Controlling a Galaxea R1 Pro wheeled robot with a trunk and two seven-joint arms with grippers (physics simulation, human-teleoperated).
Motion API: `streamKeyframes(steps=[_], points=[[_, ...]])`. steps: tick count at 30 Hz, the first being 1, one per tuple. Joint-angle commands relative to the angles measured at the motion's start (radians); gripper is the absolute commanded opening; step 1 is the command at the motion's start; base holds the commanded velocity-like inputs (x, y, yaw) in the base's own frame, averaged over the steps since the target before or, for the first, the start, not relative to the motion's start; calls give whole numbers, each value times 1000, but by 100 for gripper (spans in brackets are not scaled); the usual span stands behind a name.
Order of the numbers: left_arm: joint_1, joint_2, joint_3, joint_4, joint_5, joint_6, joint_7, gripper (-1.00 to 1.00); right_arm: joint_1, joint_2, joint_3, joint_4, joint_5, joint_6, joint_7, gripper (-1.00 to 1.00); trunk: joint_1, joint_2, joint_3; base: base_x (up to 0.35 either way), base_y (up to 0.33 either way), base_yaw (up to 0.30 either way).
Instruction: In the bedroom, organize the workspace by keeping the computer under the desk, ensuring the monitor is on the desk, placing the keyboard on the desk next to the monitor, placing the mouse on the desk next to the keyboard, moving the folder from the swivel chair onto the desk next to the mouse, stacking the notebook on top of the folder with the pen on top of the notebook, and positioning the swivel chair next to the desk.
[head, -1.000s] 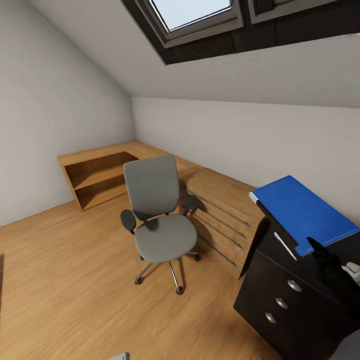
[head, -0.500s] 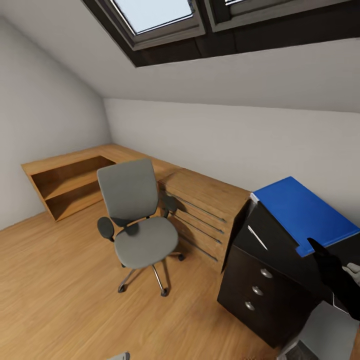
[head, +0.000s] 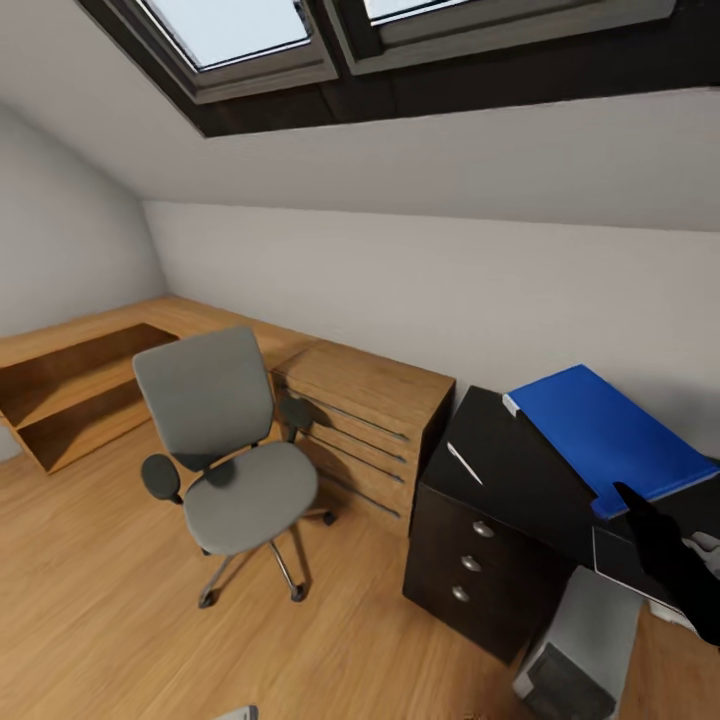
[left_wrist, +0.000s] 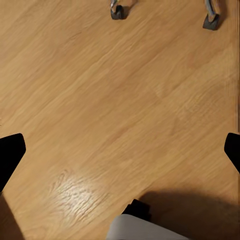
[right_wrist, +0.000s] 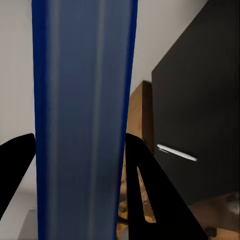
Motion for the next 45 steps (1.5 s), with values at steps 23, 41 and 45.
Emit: streamKeyframes(steps=[23, 41, 45], points=[[-1, 1, -6, 42, 14, -40, 6, 100, -20, -39, 1, 239, -2, -96, 3, -100, -8, 13, 5, 0, 0, -299], [-1, 1, -4, 42, 13, -42, 6, 100, -22, -42, 1, 270, -3, -144, 3, -100, -8, 13, 5, 0, 0, -299], [-1, 1, -4, 42, 14, -41, 6, 100, -22, -40, 2, 270, -3, -145, 3, -100, -8, 13, 5, 0, 0, -299]])
